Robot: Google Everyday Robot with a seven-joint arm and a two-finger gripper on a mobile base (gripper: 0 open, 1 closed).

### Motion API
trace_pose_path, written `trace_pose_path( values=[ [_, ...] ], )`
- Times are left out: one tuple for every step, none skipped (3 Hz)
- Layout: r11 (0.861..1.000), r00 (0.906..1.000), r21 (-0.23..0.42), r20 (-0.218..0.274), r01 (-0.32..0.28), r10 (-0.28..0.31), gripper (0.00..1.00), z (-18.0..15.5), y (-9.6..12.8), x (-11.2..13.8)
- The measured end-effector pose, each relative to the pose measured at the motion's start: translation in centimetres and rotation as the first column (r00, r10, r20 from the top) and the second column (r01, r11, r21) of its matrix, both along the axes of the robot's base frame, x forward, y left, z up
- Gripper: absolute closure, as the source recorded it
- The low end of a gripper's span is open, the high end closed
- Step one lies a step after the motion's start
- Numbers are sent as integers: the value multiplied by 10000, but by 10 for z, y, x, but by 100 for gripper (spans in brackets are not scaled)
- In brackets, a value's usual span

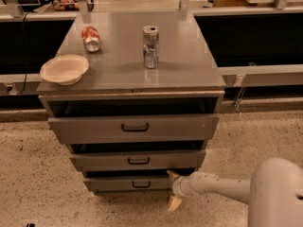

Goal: Open bottom drawer

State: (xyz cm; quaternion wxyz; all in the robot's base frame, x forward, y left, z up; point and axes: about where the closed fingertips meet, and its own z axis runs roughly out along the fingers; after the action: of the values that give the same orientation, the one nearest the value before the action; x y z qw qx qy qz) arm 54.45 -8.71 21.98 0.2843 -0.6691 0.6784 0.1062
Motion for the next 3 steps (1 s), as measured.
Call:
trace_pose_path(
  values=[
    [9995, 9996, -181, -32, 270, -271, 2, -19, -7, 26],
    [9982, 9985, -282, -165, 525, -529, 25, -34, -15, 34],
    [9974, 9971, -387, -423, 611, -627, 34, -45, -20, 31]
  ],
)
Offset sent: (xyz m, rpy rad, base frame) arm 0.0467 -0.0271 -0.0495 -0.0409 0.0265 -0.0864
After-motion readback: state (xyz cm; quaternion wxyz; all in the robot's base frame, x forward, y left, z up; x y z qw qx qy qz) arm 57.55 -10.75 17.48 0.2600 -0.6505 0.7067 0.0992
